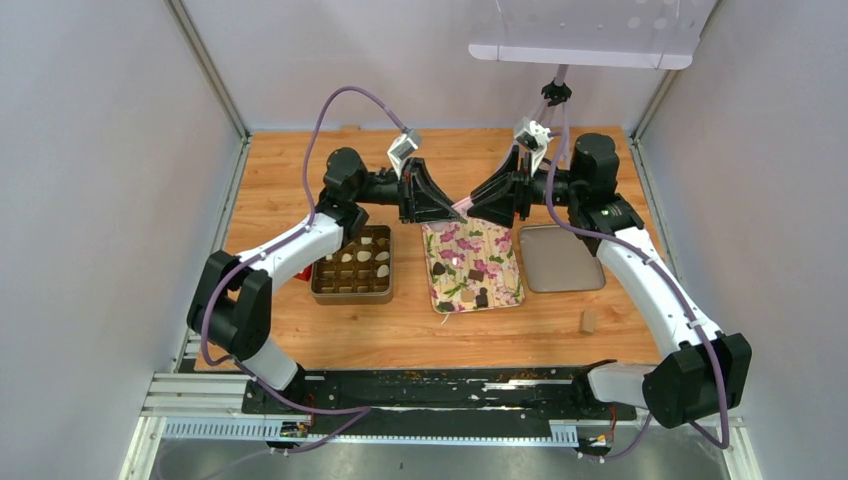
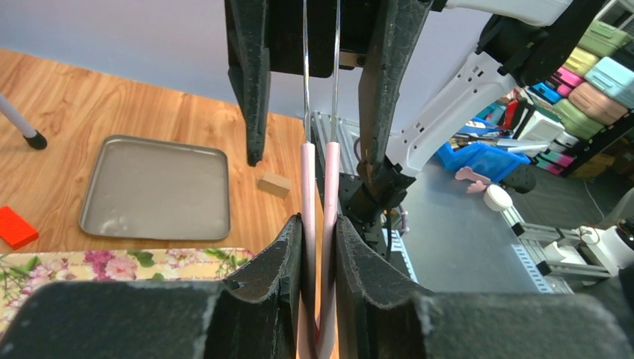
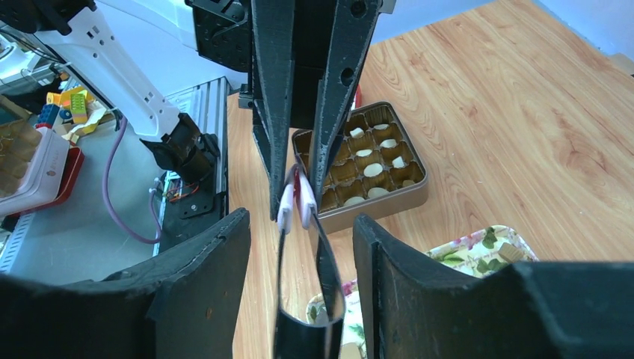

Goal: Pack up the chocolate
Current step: Adjust the clamp, then pick up the fake chocolate from the plate.

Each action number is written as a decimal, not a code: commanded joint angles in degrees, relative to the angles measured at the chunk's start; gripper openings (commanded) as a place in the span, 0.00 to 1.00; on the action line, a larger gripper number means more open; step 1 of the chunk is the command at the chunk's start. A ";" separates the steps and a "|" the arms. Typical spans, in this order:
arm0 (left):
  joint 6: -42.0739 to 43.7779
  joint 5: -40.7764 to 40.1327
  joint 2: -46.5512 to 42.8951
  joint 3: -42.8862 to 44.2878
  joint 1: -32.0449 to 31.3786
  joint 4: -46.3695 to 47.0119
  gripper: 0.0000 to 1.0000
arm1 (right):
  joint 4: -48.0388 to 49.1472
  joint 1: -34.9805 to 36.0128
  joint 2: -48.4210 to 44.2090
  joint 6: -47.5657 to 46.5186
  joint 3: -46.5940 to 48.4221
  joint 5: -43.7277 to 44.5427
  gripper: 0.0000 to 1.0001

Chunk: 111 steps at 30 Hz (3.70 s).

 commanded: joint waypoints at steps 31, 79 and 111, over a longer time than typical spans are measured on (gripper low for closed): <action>59.48 -23.89 -14.35 10.33 11.34 -77.69 1.00 | -16.59 -1.29 -5.88 -24.34 -10.25 10.56 0.21; 51.94 -23.47 -19.84 0.27 14.95 -69.12 1.00 | -18.98 -1.83 6.39 -45.63 -14.32 17.09 0.43; 48.05 -36.59 -26.51 -4.10 23.06 -68.15 1.00 | -19.62 6.44 7.23 -41.69 -3.08 15.79 0.12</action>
